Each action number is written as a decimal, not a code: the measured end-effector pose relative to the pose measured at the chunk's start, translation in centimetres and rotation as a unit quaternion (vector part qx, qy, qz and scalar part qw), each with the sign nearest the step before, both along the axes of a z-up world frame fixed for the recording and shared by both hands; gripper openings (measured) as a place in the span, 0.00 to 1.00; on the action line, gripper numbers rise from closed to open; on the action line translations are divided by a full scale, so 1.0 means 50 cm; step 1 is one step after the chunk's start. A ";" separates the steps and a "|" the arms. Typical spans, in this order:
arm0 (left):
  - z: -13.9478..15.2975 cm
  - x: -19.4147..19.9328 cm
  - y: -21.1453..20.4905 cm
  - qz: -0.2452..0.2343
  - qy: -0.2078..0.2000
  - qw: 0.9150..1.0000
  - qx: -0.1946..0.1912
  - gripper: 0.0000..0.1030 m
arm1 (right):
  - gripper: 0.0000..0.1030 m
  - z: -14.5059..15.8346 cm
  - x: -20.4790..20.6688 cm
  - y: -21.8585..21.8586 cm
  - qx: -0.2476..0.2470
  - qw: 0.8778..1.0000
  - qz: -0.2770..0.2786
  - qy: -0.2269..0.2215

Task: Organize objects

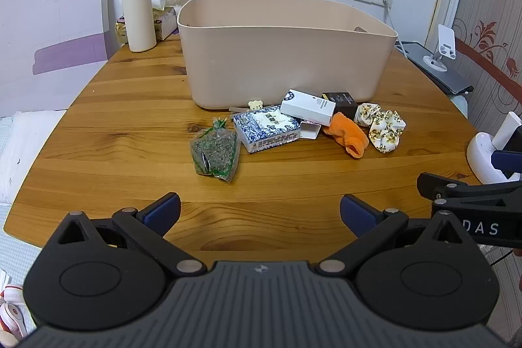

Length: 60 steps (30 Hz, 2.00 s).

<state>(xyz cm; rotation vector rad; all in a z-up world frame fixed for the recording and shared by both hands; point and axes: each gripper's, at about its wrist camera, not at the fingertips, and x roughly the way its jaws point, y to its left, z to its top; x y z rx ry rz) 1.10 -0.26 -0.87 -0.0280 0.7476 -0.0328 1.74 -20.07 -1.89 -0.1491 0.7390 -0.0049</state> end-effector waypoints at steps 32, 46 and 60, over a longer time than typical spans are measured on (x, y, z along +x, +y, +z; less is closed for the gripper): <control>-0.014 0.008 0.001 -0.003 0.008 1.000 0.004 1.00 | 1.00 -0.017 0.019 0.008 -0.002 1.000 0.004 0.015; -0.028 0.046 0.010 0.004 0.024 1.000 0.008 1.00 | 1.00 -0.037 0.056 -0.005 -0.006 1.000 -0.006 0.029; -0.066 0.120 0.050 0.037 0.044 0.998 0.019 1.00 | 1.00 -0.082 0.119 -0.025 -0.001 0.999 -0.014 0.046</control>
